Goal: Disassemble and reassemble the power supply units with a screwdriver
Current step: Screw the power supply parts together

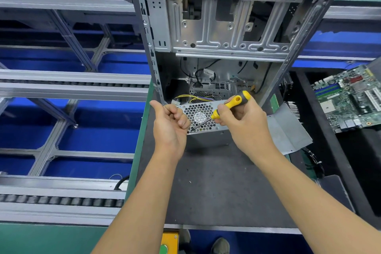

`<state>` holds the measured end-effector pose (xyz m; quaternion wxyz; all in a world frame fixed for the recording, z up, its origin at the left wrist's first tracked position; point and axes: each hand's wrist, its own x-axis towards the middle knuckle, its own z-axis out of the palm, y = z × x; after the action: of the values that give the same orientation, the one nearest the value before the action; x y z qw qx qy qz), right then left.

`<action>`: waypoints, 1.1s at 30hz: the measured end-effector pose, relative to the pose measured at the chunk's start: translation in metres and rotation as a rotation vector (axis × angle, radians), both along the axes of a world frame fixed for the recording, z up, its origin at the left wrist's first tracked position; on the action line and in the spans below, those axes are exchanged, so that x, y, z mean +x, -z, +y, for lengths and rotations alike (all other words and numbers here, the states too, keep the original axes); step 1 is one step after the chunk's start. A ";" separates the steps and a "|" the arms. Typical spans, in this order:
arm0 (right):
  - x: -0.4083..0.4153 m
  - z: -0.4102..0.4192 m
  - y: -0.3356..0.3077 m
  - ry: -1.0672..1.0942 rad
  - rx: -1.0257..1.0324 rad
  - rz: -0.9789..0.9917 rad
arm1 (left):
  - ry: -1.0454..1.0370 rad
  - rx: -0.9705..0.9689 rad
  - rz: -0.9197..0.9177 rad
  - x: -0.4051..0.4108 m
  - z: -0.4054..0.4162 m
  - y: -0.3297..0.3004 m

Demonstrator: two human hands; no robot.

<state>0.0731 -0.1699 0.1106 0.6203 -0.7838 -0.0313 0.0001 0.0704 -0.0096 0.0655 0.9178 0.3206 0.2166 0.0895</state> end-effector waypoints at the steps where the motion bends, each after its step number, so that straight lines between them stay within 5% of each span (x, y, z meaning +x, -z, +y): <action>1: 0.000 0.001 0.000 -0.002 -0.006 -0.001 | 0.001 0.002 0.002 0.000 0.000 -0.001; 11: 0.000 0.006 -0.007 -0.094 -0.105 -0.091 | 0.008 0.031 -0.003 -0.001 -0.001 -0.001; 22: 0.002 0.024 -0.060 -0.518 -0.693 -0.515 | 0.006 0.042 -0.021 -0.003 -0.001 -0.001; 30: 0.017 0.053 -0.092 -0.612 -1.187 -0.530 | -0.071 0.010 0.013 -0.005 0.004 0.000; 32: 0.017 0.056 -0.097 -0.633 -1.195 -0.526 | -0.128 0.212 -0.034 -0.013 0.013 0.011; 33: 0.016 0.057 -0.098 -0.637 -1.199 -0.530 | -0.147 0.468 -0.054 -0.020 0.018 0.018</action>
<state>0.0892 -0.1125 0.2089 0.0258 -0.9153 -0.4019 0.0080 0.0501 0.0086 0.0472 0.8151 0.5052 0.1879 0.2122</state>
